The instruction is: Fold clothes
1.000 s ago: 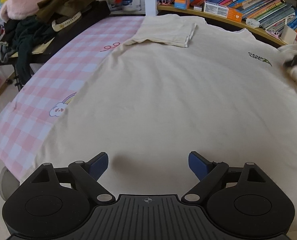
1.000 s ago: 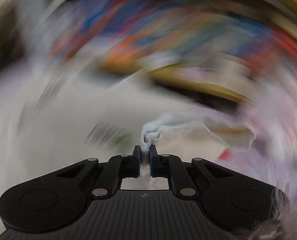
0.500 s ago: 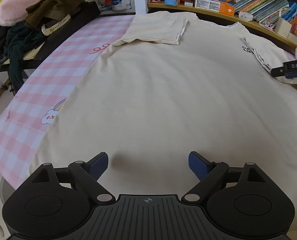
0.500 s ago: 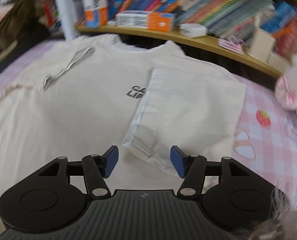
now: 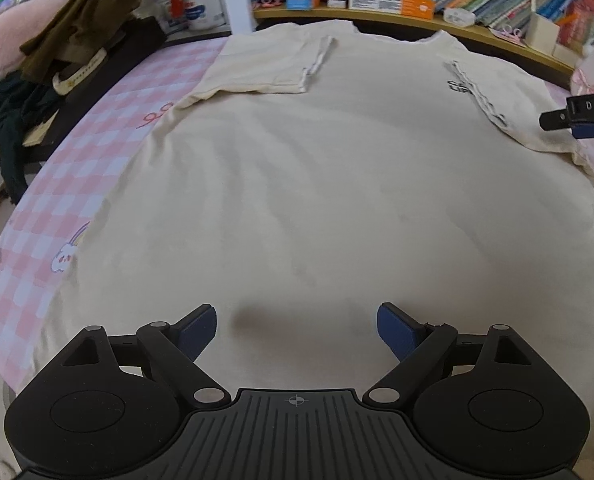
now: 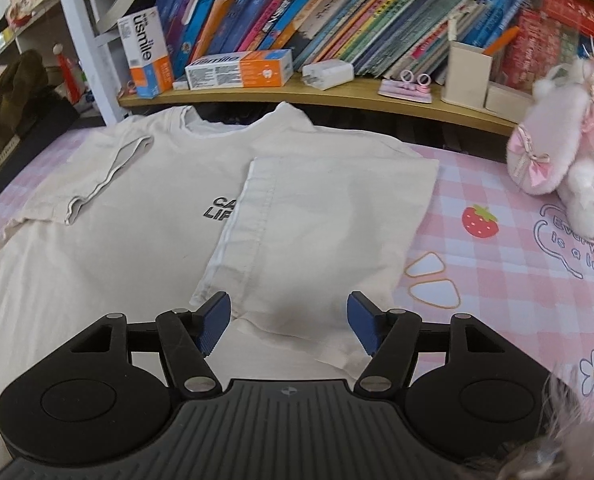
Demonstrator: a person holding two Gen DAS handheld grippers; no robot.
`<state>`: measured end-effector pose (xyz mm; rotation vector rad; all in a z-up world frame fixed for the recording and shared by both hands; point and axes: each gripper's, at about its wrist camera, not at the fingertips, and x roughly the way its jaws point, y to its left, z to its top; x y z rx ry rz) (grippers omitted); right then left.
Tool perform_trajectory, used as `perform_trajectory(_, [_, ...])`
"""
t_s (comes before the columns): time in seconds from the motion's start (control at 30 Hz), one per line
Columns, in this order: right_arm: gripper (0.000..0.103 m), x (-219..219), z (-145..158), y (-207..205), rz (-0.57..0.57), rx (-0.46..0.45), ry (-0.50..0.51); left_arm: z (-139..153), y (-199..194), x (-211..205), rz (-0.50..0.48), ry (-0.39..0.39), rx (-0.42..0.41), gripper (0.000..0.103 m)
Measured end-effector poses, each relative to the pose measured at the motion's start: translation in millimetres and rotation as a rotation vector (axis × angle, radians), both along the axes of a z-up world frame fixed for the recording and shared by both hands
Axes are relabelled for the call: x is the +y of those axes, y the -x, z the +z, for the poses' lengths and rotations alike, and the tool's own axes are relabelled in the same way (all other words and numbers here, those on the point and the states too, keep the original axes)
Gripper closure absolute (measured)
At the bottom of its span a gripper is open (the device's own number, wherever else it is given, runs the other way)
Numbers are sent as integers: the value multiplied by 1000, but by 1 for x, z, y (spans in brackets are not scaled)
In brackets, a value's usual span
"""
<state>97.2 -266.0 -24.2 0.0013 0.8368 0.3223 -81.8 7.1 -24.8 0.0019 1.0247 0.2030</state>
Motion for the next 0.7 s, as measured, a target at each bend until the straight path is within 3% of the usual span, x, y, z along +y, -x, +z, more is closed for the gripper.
perform_trajectory(0.7, [40, -53, -4, -2, -15, 22, -104, 8, 3, -68, -48, -70, 32, 13])
